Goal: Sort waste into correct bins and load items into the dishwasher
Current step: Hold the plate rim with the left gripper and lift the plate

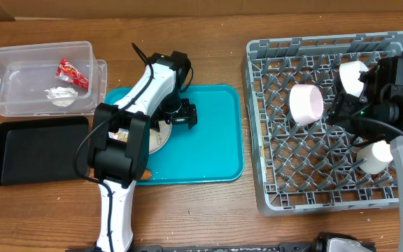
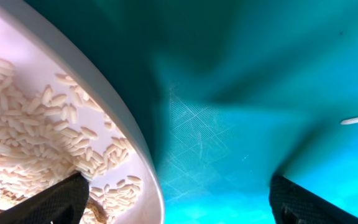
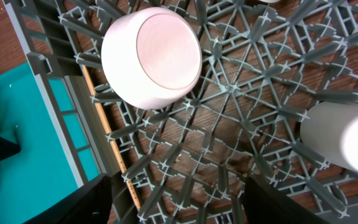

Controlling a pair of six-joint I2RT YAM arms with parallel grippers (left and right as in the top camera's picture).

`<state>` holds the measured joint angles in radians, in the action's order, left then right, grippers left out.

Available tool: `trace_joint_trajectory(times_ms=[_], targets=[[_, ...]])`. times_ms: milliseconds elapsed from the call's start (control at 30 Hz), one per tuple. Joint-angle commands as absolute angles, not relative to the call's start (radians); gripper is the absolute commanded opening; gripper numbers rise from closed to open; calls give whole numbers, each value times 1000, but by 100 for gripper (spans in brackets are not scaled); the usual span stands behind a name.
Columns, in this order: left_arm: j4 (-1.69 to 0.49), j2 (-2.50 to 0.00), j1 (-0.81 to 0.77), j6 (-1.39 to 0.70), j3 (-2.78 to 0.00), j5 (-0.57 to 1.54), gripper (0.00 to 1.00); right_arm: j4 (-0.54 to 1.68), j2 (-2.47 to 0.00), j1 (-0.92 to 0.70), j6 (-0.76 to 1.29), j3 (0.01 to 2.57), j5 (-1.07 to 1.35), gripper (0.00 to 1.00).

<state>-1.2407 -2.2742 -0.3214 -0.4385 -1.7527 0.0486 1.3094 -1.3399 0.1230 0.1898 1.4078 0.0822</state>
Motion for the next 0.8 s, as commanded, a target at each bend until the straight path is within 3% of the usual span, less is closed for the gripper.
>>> trace_joint_trajectory(times_ms=[0, 267, 600, 767], targets=[[-1226, -2314, -327, -426, -1729, 81, 95, 1306, -1338, 125, 194, 1406, 91, 70], [-1225, -2314, -329, -419, -1731, 109, 96, 1306, -1338, 125, 194, 1407, 91, 70], [-1214, -2315, -331, -427, -1731, 132, 82, 1306, -1338, 125, 194, 1406, 91, 70], [-1183, -2315, -339, -427, -1730, 131, 80, 1307, -1338, 125, 194, 1406, 91, 70]])
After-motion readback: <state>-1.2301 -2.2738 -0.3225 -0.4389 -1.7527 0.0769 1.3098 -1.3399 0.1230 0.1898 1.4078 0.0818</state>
